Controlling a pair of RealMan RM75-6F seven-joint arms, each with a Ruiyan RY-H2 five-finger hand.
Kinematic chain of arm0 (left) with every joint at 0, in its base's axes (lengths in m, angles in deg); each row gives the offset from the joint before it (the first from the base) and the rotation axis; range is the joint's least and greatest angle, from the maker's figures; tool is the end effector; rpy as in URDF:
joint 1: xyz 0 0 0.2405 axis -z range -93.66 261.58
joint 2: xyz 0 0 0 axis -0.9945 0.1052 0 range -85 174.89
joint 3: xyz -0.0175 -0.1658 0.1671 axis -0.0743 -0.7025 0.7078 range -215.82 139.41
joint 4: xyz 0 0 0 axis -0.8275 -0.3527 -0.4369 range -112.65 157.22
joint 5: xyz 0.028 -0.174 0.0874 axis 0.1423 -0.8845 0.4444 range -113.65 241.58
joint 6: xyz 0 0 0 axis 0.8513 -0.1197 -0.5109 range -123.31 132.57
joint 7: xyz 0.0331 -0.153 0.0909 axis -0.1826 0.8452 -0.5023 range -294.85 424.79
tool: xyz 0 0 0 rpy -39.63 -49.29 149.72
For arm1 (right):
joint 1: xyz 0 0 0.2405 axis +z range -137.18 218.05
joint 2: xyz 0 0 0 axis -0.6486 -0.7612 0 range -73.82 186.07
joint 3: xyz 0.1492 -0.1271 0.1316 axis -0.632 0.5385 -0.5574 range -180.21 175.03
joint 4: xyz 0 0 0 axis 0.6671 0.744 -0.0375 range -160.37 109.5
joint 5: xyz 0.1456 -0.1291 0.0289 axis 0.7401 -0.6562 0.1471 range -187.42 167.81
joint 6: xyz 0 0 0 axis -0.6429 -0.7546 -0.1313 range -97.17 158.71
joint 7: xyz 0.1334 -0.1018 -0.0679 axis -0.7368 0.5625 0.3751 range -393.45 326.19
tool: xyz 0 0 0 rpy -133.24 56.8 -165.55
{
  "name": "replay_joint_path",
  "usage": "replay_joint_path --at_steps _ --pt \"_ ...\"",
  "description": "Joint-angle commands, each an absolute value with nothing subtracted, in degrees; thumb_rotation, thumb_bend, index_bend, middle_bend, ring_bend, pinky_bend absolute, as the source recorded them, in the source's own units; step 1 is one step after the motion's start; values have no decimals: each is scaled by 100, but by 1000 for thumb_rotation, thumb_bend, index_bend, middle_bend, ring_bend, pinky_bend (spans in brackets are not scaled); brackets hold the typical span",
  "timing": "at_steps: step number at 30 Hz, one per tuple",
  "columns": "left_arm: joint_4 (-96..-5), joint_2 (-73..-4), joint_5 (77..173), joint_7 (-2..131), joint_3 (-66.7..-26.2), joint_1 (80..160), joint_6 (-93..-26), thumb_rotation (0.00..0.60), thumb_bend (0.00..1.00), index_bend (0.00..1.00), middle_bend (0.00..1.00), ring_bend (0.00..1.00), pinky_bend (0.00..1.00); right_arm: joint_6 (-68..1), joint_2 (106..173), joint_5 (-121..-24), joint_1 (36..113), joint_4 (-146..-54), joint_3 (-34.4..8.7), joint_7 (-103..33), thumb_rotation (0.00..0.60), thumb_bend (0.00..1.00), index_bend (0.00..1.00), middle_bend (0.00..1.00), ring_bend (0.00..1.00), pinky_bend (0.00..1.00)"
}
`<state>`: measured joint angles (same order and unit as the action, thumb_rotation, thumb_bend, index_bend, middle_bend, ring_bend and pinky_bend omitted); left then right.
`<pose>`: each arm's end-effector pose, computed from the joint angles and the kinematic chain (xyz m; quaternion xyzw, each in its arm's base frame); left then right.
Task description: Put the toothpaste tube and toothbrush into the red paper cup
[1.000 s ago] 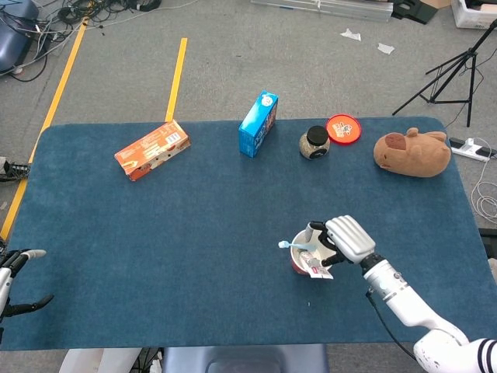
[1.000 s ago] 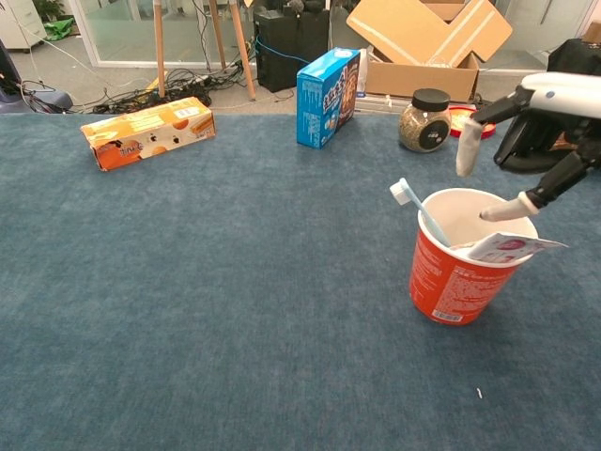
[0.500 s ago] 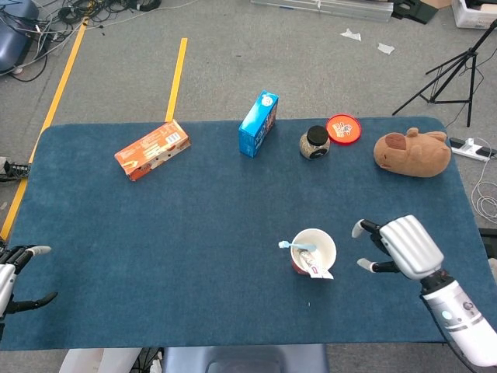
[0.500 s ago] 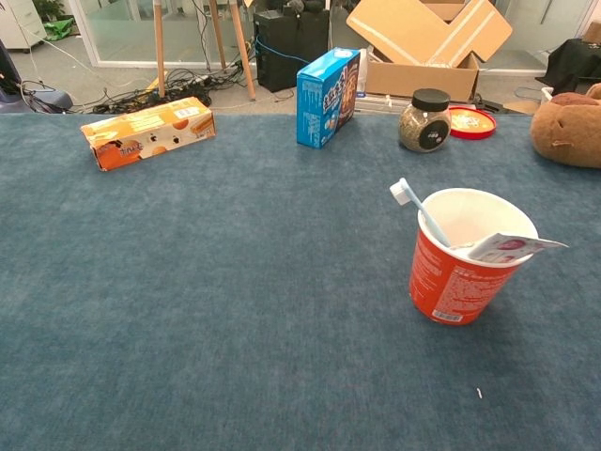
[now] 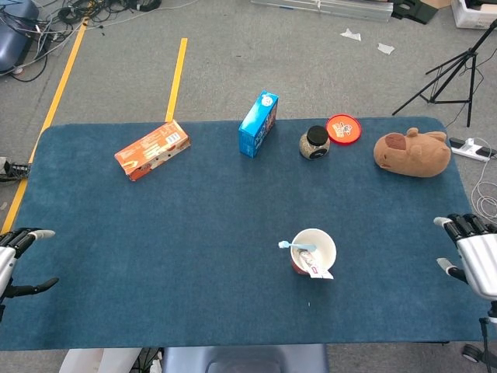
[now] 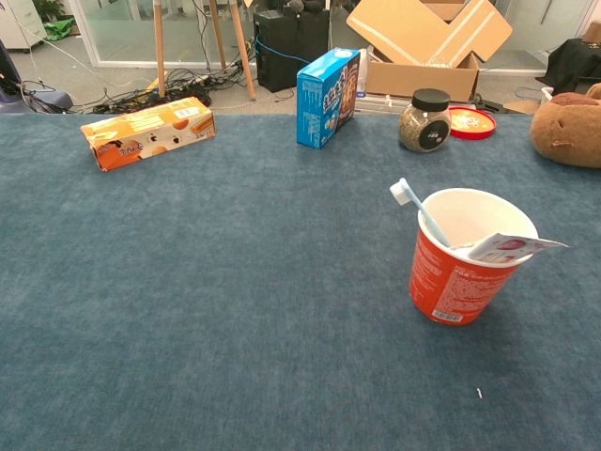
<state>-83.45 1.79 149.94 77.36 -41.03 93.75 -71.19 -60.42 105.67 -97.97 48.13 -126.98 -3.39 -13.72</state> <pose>-0.2541 0.2330 0.2188 -0.6187 -0.4337 -0.3862 0.5292 -0.2493 -0.2189 0.2295 0.6611 -0.2021 0.2960 0.6592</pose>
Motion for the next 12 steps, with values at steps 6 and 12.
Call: replay_joint_path --at_steps 6,12 --pt "-8366 175 14935 7541 -4101 9398 -7108 600 0 252 267 204 212 -6556 11289 -9815 4298 -11701 -288 -1929 600 10 259 189 147 404" --pt "-8395 228 14867 7431 -4052 9343 -7124 600 0 252 267 204 212 -6552 11400 -9791 4194 -11419 -330 -2503 600 10 259 186 143 403"
